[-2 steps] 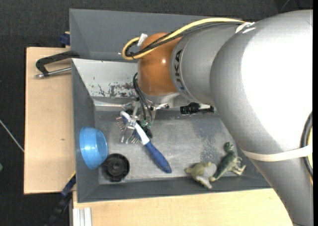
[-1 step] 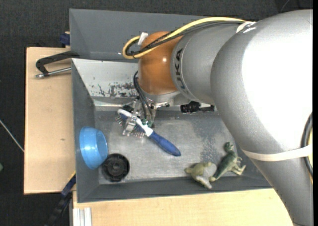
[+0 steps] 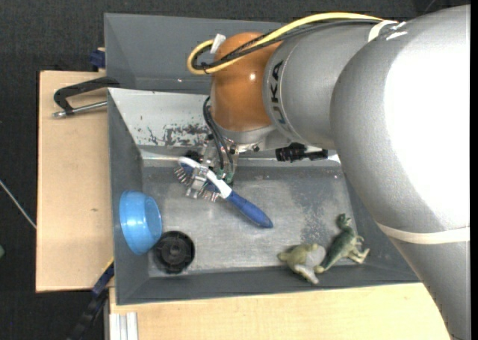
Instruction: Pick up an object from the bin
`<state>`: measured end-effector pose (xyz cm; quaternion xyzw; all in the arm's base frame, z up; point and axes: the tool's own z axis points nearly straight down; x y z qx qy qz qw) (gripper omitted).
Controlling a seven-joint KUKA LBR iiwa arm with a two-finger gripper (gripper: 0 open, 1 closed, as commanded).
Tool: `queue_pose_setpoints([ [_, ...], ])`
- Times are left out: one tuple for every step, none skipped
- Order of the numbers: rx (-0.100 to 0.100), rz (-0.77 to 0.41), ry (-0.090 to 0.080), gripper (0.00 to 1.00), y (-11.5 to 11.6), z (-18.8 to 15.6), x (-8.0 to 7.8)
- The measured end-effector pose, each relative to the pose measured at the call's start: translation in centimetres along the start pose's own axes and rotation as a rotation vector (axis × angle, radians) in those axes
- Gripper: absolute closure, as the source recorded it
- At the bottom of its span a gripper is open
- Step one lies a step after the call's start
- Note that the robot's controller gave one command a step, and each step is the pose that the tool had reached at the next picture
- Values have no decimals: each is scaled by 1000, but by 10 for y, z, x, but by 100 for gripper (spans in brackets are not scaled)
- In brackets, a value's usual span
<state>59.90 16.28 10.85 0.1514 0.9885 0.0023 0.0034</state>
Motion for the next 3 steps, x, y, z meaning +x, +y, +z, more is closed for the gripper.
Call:
queue_pose_setpoints([
  [1, -2, 1, 100, 1, -15, -1],
  [0, -3, 1, 100, 3, -33, -2],
  [1, -4, 1, 100, 4, -44, -3],
])
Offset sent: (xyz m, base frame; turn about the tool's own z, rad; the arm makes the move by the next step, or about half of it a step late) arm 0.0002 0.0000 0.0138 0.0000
